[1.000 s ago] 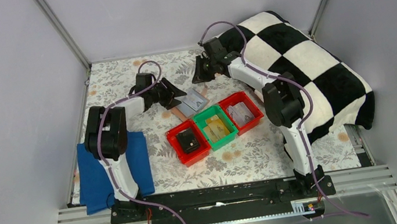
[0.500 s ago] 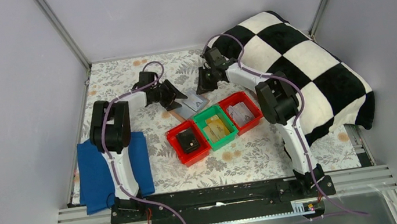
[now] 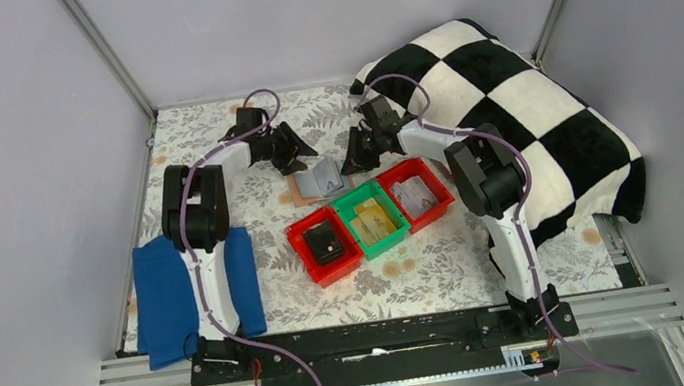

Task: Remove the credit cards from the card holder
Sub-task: Remove the credit card from the card holder.

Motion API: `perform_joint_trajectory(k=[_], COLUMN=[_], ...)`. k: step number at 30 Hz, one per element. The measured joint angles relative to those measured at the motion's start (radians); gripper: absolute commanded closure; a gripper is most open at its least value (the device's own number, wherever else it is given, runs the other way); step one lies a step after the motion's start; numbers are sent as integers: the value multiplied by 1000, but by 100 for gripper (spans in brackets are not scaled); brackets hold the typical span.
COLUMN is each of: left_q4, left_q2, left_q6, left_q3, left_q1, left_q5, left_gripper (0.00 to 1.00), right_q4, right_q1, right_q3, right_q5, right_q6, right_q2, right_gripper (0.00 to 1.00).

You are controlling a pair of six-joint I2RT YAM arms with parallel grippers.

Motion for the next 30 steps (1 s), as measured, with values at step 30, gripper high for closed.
perform_joint_trajectory(k=[30], left_q4=[-31], left_q2=[-130], left_q6=[58], left_q3=[-115], left_q1=[-53], left_q5=[24], left_gripper=[40], right_q4=[-86], right_q1=[11], right_q3=[89], right_q5=[26], right_q6=[-44], right_q2=[-44], right_gripper=[76])
